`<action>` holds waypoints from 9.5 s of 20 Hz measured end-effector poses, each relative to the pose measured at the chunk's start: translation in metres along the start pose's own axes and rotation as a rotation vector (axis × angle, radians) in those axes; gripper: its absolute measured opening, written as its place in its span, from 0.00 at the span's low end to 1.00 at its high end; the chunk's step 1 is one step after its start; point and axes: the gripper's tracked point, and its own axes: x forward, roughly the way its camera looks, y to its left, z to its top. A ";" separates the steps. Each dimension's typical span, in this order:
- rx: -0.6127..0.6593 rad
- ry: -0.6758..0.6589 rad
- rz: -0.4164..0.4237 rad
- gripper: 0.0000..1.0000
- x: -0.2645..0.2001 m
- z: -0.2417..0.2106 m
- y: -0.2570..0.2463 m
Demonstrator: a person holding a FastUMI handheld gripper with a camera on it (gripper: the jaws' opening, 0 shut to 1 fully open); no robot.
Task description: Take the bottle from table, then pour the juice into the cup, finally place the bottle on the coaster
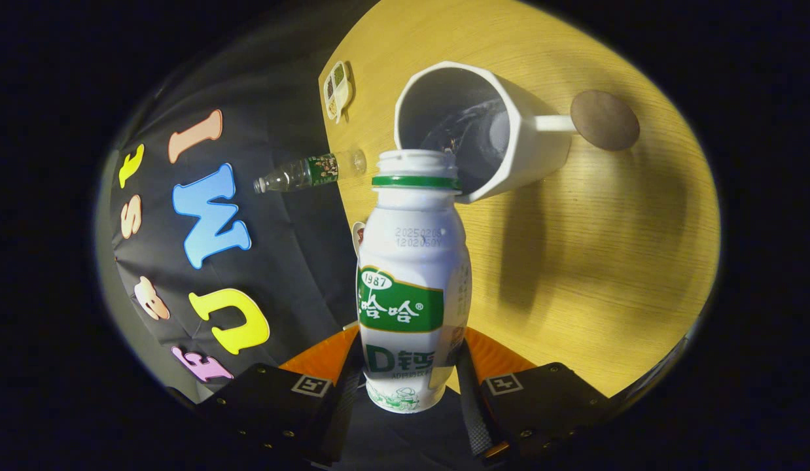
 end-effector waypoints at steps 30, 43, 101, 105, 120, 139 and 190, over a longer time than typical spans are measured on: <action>0.171 0.068 -0.016 0.70 -0.018 -0.004 0.020; 0.174 0.081 -0.062 0.70 -0.022 -0.004 0.014; -1.499 -0.493 -0.236 0.70 0.020 -0.004 0.012; -1.597 -0.586 -0.265 0.70 0.022 0.000 0.026; -1.702 -0.677 -0.221 0.70 0.082 -0.006 0.072; -1.769 -0.610 -0.144 0.71 0.177 0.007 0.069; -1.796 -0.635 0.273 0.86 -0.030 -0.099 0.128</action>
